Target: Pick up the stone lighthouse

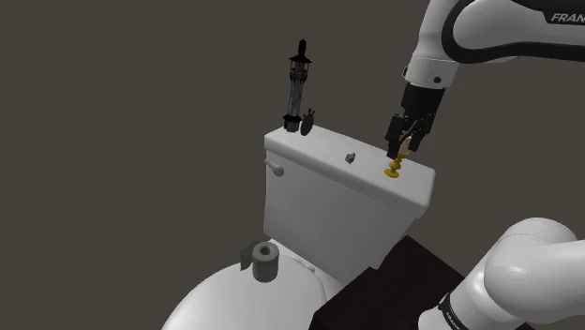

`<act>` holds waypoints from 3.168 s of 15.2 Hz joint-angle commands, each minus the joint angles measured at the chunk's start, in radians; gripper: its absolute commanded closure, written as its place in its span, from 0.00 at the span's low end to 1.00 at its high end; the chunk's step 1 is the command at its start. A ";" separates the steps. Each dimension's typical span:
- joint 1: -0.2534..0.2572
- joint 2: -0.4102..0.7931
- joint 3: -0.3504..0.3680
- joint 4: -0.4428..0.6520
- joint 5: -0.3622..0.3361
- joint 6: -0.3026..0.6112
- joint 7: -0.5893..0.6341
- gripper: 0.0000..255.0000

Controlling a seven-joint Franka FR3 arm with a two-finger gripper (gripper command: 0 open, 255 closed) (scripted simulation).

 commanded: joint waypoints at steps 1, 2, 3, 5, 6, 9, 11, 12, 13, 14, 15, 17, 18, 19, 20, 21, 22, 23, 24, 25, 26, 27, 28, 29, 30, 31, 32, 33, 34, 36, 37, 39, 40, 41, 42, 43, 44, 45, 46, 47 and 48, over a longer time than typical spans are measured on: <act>0.000 0.000 0.000 0.000 0.000 0.000 0.000 0.00; -0.001 0.031 0.006 0.023 -0.005 0.022 0.004 0.00; -0.002 0.061 0.012 0.046 -0.010 0.042 0.008 0.00; -0.005 0.122 0.024 0.096 -0.021 0.079 0.018 0.00; -0.007 0.152 0.030 0.122 -0.027 0.096 0.023 0.00; -0.012 0.241 0.048 0.206 -0.049 0.140 0.039 0.00; -0.016 0.299 0.060 0.267 -0.065 0.164 0.051 0.00; -0.018 0.329 0.066 0.298 -0.074 0.175 0.058 0.00; -0.019 0.358 0.072 0.331 -0.084 0.184 0.064 0.00; -0.021 0.387 0.078 0.364 -0.094 0.192 0.071 0.00; -0.023 0.416 0.084 0.398 -0.105 0.199 0.078 0.00; -0.025 0.475 0.096 0.471 -0.127 0.210 0.092 0.00; -0.026 0.504 0.102 0.508 -0.140 0.213 0.100 0.00; -0.027 0.534 0.107 0.547 -0.153 0.216 0.107 0.00; -0.027 0.564 0.113 0.588 -0.166 0.217 0.114 0.00; -0.027 0.595 0.119 0.629 -0.180 0.217 0.122 0.00; -0.026 0.626 0.125 0.673 -0.194 0.215 0.129 0.00; -0.025 0.657 0.130 0.717 -0.210 0.213 0.136 0.00; -0.023 0.690 0.135 0.764 -0.225 0.209 0.143 0.00; -0.020 0.723 0.140 0.813 -0.242 0.203 0.149 0.00; -0.017 0.756 0.144 0.864 -0.259 0.197 0.155 0.00; -0.012 0.791 0.149 0.917 -0.276 0.188 0.161 0.00; -0.007 0.828 0.153 0.974 -0.294 0.178 0.166 0.00; 0.000 0.866 0.156 1.034 -0.313 0.165 0.170 0.00; 0.008 0.906 0.160 1.098 -0.333 0.151 0.174 0.00; 0.018 0.948 0.162 1.168 -0.353 0.133 0.176 0.00; 0.029 0.994 0.163 1.245 -0.374 0.113 0.176 0.00; 0.038 1.025 0.163 1.296 -0.387 0.098 0.175 0.00; 0.036 1.014 0.161 1.265 -0.385 0.117 0.179 0.00; 0.030 0.994 0.161 1.209 -0.381 0.154 0.188 0.00; 0.028 0.985 0.161 1.182 -0.379 0.171 0.192 0.00; 0.023 0.969 0.160 1.132 -0.377 0.204 0.200 0.00; 0.021 0.962 0.159 1.109 -0.376 0.221 0.204 0.00; 0.020 0.958 0.159 1.096 -0.376 0.230 0.206 0.00; 0.020 0.958 0.159 1.095 -0.376 0.230 0.206 0.00; 0.021 0.960 0.159 1.099 -0.376 0.228 0.206 1.00; 0.020 0.958 0.159 1.096 -0.376 0.230 0.206 1.00; 0.020 0.958 0.159 1.096 -0.376 0.229 0.206 1.00; 0.020 0.959 0.159 1.098 -0.376 0.229 0.206 1.00; 0.020 0.960 0.159 1.099 -0.376 0.228 0.206 1.00; 0.020 0.960 0.159 1.099 -0.376 0.228 0.206 1.00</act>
